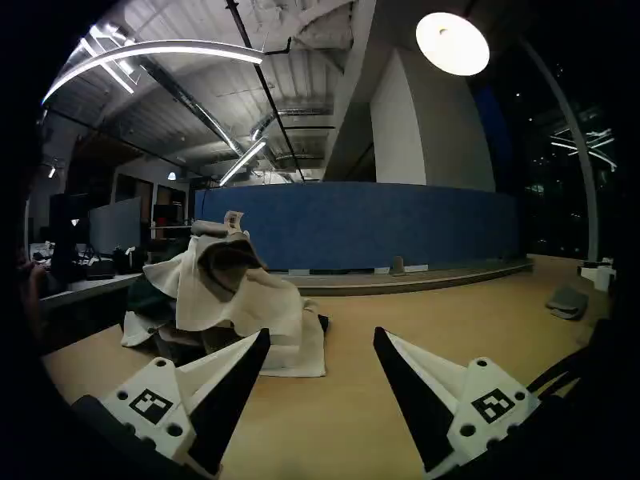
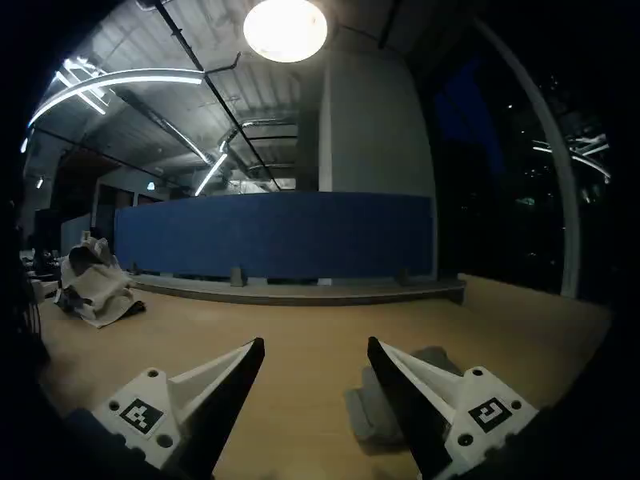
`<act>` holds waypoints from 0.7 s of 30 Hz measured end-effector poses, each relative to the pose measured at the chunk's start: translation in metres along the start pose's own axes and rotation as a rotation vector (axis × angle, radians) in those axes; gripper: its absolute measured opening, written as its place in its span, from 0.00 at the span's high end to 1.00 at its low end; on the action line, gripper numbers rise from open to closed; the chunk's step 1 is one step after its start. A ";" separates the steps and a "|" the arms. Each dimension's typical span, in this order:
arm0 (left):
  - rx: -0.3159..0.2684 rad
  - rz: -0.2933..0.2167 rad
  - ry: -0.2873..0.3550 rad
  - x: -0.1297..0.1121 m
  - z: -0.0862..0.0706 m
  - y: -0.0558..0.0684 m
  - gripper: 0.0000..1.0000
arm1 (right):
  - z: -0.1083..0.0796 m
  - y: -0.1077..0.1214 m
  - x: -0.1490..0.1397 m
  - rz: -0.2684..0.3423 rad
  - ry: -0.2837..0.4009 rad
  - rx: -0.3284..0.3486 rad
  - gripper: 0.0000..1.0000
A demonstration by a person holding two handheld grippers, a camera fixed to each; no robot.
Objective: Fold towel
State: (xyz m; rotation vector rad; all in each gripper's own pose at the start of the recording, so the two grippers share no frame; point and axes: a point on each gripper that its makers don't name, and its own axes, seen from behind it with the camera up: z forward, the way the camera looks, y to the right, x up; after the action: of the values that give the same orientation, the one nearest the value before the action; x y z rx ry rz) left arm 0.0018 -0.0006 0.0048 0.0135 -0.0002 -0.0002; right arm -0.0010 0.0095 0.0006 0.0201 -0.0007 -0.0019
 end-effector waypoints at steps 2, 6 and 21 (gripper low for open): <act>0.000 0.000 0.000 0.000 0.000 0.000 0.04 | 0.000 0.000 0.000 0.000 0.000 0.000 0.00; 0.000 0.000 0.000 0.000 0.001 0.000 0.04 | 0.000 0.001 0.000 0.000 0.000 0.000 0.00; 0.000 0.000 0.000 0.002 0.000 0.001 0.04 | 0.000 0.001 0.000 0.000 0.000 0.000 0.00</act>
State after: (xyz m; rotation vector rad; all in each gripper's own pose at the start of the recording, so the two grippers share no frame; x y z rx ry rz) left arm 0.0035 0.0003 0.0050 0.0133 -0.0002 -0.0004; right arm -0.0008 0.0103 0.0006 0.0203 -0.0007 -0.0018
